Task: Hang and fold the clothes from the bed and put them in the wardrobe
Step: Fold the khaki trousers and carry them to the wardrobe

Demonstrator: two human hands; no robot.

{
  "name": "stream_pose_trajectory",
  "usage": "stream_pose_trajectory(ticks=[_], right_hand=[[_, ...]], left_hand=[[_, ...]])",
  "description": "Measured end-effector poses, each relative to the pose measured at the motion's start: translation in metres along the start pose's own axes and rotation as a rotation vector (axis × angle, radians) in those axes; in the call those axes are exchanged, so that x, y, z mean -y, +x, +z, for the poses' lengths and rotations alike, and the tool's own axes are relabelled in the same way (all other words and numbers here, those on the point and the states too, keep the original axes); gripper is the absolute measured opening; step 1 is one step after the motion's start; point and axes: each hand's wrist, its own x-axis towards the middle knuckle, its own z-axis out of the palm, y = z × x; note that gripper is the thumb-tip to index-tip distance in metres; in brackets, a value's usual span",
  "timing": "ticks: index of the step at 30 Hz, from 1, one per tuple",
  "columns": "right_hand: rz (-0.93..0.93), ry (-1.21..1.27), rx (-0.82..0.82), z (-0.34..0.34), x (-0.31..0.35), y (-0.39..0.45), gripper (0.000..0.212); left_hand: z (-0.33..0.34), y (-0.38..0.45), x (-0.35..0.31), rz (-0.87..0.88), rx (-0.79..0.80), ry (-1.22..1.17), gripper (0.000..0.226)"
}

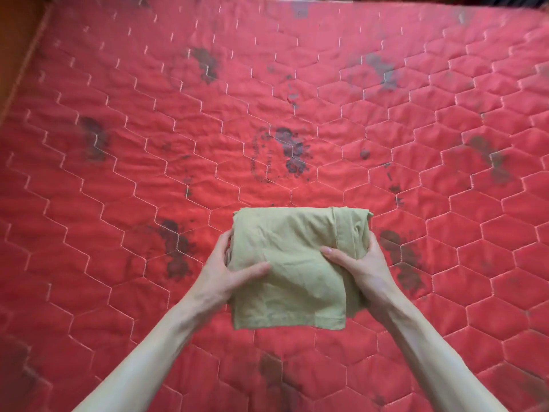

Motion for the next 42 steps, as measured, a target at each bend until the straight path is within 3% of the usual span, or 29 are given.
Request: stream_pose_trajectory(ticks=[4, 7, 13, 17, 21, 27, 32, 38, 42], right_hand=[[0.012, 0.008, 0.052, -0.005, 0.063, -0.051, 0.078], [-0.054, -0.086, 0.083, -0.004, 0.112, -0.100, 0.087], [-0.191, -0.262, 0.198, 0.004, 0.185, -0.202, 0.130], [-0.307, -0.270, 0.238, 0.010, 0.218, -0.245, 0.124], [-0.374, -0.221, 0.291, 0.022, 0.239, -0.276, 0.117], [-0.460, -0.238, 0.462, 0.064, 0.261, -0.314, 0.116], [-0.482, -0.266, 0.662, 0.122, 0.272, -0.354, 0.110], [-0.496, -0.357, 0.920, 0.214, 0.260, -0.415, 0.104], [-0.485, -0.416, 1.048, 0.280, 0.241, -0.464, 0.098]], left_hand=[[-0.012, -0.052, -0.046, 0.001, 0.040, -0.011, 0.097], [-0.016, -0.098, -0.081, 0.024, 0.002, -0.078, 0.085], [-0.018, -0.198, -0.142, 0.135, -0.105, -0.186, 0.078], [-0.029, -0.257, -0.175, 0.215, -0.184, -0.177, 0.073], [-0.038, -0.313, -0.193, 0.305, -0.292, -0.177, 0.090], [-0.064, -0.398, -0.184, 0.288, -0.443, -0.232, 0.090], [-0.099, -0.475, -0.162, 0.236, -0.498, -0.291, 0.072], [-0.140, -0.555, -0.119, 0.191, -0.796, -0.506, 0.053], [-0.163, -0.615, -0.078, 0.281, -0.974, -0.668, 0.043]])
